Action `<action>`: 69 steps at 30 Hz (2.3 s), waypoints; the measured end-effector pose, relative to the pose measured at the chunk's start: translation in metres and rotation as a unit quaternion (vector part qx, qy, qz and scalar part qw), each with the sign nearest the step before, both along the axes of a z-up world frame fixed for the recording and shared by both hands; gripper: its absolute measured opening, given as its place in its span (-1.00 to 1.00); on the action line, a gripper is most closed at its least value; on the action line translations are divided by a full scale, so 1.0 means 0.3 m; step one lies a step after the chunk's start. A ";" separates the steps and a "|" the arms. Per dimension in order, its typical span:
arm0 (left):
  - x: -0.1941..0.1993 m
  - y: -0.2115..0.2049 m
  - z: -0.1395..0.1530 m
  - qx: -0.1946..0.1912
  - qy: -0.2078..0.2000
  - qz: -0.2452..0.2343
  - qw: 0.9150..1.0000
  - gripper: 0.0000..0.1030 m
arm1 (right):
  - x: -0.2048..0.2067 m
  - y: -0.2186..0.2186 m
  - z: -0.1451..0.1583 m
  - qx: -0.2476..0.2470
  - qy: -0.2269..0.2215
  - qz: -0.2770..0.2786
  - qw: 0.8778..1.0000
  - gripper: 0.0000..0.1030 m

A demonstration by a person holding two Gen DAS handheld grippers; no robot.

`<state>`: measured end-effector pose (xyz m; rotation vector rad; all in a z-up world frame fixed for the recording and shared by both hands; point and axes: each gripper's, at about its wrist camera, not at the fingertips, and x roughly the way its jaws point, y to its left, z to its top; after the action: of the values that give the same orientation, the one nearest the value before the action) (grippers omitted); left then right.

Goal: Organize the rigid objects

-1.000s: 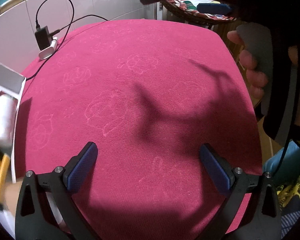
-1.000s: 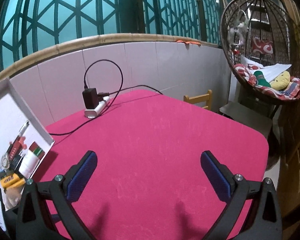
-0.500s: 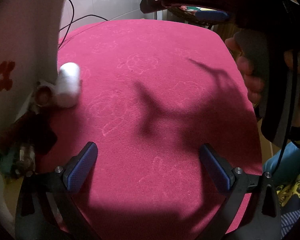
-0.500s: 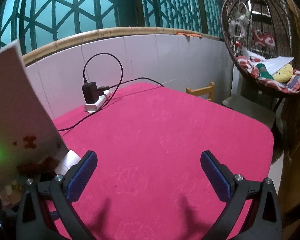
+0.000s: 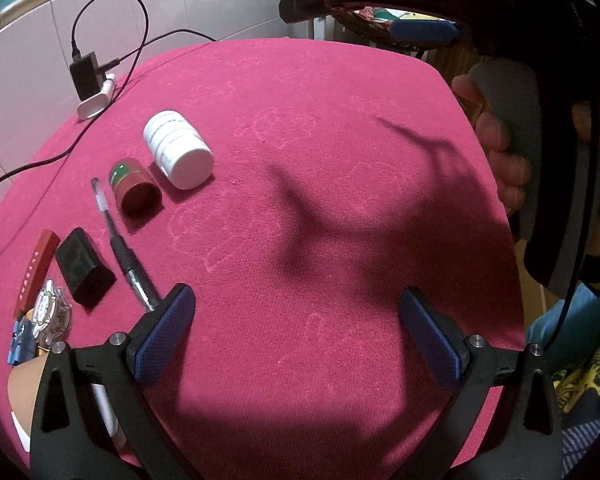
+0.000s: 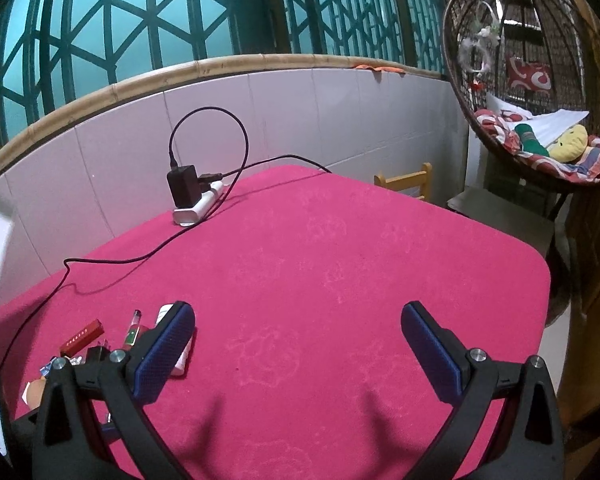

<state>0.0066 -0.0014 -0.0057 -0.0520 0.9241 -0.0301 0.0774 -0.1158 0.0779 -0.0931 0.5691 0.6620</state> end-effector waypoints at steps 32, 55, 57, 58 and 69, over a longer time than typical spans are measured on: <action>0.007 0.003 0.000 0.013 0.004 0.001 1.000 1.00 | 0.006 -0.089 0.053 0.171 0.092 0.060 0.979 1.00; -0.206 -0.081 0.185 0.080 -0.094 0.070 0.990 0.99 | -0.108 -0.127 0.204 0.195 -0.035 0.120 0.973 1.00; -0.309 -0.051 0.238 0.068 -0.111 0.099 0.987 0.99 | -0.115 -0.130 0.216 0.201 -0.039 0.124 0.971 1.00; -0.361 -0.027 0.252 0.069 -0.114 0.117 0.984 0.99 | -0.120 -0.130 0.220 0.204 -0.039 0.129 0.970 1.00; -0.753 0.199 0.178 0.052 -0.058 0.213 0.974 0.97 | -0.176 -0.044 0.183 0.174 0.016 0.197 0.965 1.00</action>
<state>-0.2192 0.0581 0.0477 -0.1489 0.7807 0.4108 0.0247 -0.1290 0.1328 0.1382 0.4612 1.1446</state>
